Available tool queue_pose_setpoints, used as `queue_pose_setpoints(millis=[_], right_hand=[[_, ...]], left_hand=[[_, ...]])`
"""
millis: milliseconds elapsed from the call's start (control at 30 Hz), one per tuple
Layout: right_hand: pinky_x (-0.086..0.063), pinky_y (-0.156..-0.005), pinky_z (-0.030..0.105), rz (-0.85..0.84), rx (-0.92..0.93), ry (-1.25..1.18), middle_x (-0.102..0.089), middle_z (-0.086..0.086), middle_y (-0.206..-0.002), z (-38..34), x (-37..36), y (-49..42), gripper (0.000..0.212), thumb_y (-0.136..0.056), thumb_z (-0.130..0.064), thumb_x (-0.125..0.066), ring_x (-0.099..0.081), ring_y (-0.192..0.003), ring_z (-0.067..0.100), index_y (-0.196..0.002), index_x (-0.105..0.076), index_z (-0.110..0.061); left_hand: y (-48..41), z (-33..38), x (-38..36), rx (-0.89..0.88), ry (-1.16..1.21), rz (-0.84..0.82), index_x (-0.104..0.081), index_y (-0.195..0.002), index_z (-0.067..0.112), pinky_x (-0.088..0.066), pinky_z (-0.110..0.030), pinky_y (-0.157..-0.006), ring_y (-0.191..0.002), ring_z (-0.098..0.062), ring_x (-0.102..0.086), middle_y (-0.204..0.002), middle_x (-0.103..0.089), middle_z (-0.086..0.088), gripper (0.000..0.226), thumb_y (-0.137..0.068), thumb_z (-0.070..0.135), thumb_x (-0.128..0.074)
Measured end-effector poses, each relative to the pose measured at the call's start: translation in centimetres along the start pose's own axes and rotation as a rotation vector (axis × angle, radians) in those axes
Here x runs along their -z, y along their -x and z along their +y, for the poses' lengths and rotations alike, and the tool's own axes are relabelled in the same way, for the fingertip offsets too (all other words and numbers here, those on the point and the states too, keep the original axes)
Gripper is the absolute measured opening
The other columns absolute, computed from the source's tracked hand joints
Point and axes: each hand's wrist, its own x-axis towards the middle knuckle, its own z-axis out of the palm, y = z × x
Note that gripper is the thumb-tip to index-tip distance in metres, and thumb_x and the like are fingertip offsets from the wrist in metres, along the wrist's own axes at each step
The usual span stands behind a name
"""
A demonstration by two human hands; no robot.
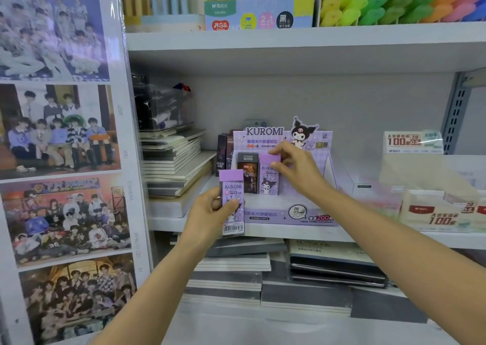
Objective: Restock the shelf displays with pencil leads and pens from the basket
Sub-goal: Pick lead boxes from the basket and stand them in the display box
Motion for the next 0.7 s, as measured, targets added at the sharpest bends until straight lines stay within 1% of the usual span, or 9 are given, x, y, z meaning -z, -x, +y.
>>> queue_pose_setpoints(millis=[67, 133, 233, 333, 400, 467, 533, 600, 700], right_hand=[[-0.051, -0.087, 0.039, 0.016, 0.0, 0.072, -0.061, 0.007, -0.097, -0.1, -0.1, 0.0, 0.021, -0.084, -0.007, -0.071, -0.058, -0.086, 0.021, -0.104, -0.066, -0.009], [-0.049, -0.09, 0.032, 0.043, 0.0, 0.136, -0.052, 0.002, -0.103, -0.8, 0.1, -0.1, 0.027, -0.084, -0.013, -0.072, -0.053, -0.09, 0.015, -0.111, -0.067, -0.013], [-0.046, -0.091, 0.022, 0.101, 0.085, 0.038, -0.051, -0.005, -0.109, -2.8, 0.8, 0.4, 0.033, -0.087, -0.021, -0.069, -0.052, -0.097, 0.01, -0.12, -0.064, -0.019], [-0.051, -0.086, 0.019, -0.078, 0.125, -0.178, -0.063, -0.009, -0.11, -5.1, 0.7, 1.7, 0.033, -0.09, -0.026, -0.066, -0.06, -0.096, 0.003, -0.123, -0.063, -0.021], [-0.054, -0.087, 0.025, -0.243, 0.076, -0.267, -0.068, -0.009, -0.104, -5.9, 0.3, 2.3, 0.031, -0.09, -0.022, -0.067, -0.065, -0.095, 0.008, -0.121, -0.065, -0.017], [-0.057, -0.083, 0.028, -0.284, 0.057, -0.317, -0.071, -0.004, -0.099, -5.7, 0.4, 2.7, 0.021, -0.09, -0.014, -0.066, -0.068, -0.092, 0.016, -0.111, -0.068, -0.015], [-0.057, -0.078, 0.027, -0.205, 0.007, -0.356, -0.071, 0.003, -0.1, -5.2, 1.5, 2.5, 0.018, -0.092, -0.012, -0.064, -0.068, -0.091, 0.018, -0.109, -0.066, -0.013], [-0.056, -0.076, 0.033, -0.026, -0.033, -0.324, -0.069, 0.008, -0.102, -4.3, 3.0, 1.8, 0.017, -0.094, -0.012, -0.06, -0.066, -0.092, 0.022, -0.111, -0.063, -0.01], [-0.055, -0.085, 0.046, 0.176, -0.047, -0.252, -0.069, 0.012, -0.102, -3.0, 4.7, 1.1, 0.018, -0.095, -0.01, -0.06, -0.066, -0.095, 0.026, -0.111, -0.064, -0.004]], left_hand=[[0.0, 0.1, 0.0, 0.013, 0.005, 0.001, -0.067, -0.112, 0.019, -0.057, -0.035, -0.086, -0.094, -0.017, -0.072, -0.097, -0.076, 0.0, 0.021, -0.094, 0.011, -0.06], [0.2, 0.1, 0.0, 0.003, -0.004, -0.005, -0.068, -0.11, 0.02, -0.058, -0.032, -0.083, -0.094, -0.017, -0.071, -0.097, -0.076, 0.001, 0.02, -0.094, 0.01, -0.061], [0.4, 0.5, -0.2, -0.054, -0.003, 0.012, -0.07, -0.108, 0.023, -0.057, -0.024, -0.081, -0.092, -0.011, -0.07, -0.099, -0.075, 0.007, 0.02, -0.093, 0.012, -0.062], [0.4, 1.5, -0.7, -0.13, 0.014, -0.01, -0.07, -0.108, 0.02, -0.055, -0.02, -0.077, -0.09, -0.009, -0.07, -0.098, -0.075, 0.007, 0.019, -0.092, 0.01, -0.063], [0.5, 2.0, -1.3, -0.145, 0.053, -0.051, -0.07, -0.11, 0.014, -0.055, -0.021, -0.077, -0.09, -0.012, -0.071, -0.099, -0.076, 0.001, 0.02, -0.092, 0.007, -0.063], [0.8, 2.3, -2.0, -0.15, 0.043, -0.064, -0.069, -0.111, 0.011, -0.056, -0.024, -0.08, -0.092, -0.016, -0.071, -0.099, -0.075, -0.002, 0.02, -0.092, 0.009, -0.063], [0.9, 2.1, -2.2, -0.189, -0.113, 0.002, -0.065, -0.116, 0.013, -0.053, -0.024, -0.084, -0.095, -0.015, -0.067, -0.103, -0.073, 0.002, 0.023, -0.093, 0.015, -0.063], [1.3, 1.4, -2.0, -0.304, -0.405, 0.089, -0.058, -0.124, 0.017, -0.046, -0.023, -0.093, -0.107, -0.007, -0.058, -0.116, -0.064, 0.008, 0.03, -0.094, 0.021, -0.061], [1.8, 0.3, -2.0, -0.507, -0.746, 0.048, -0.053, -0.132, 0.018, -0.034, -0.031, -0.108, -0.13, -0.014, -0.045, -0.133, -0.056, 0.004, 0.038, -0.094, 0.022, -0.06]])
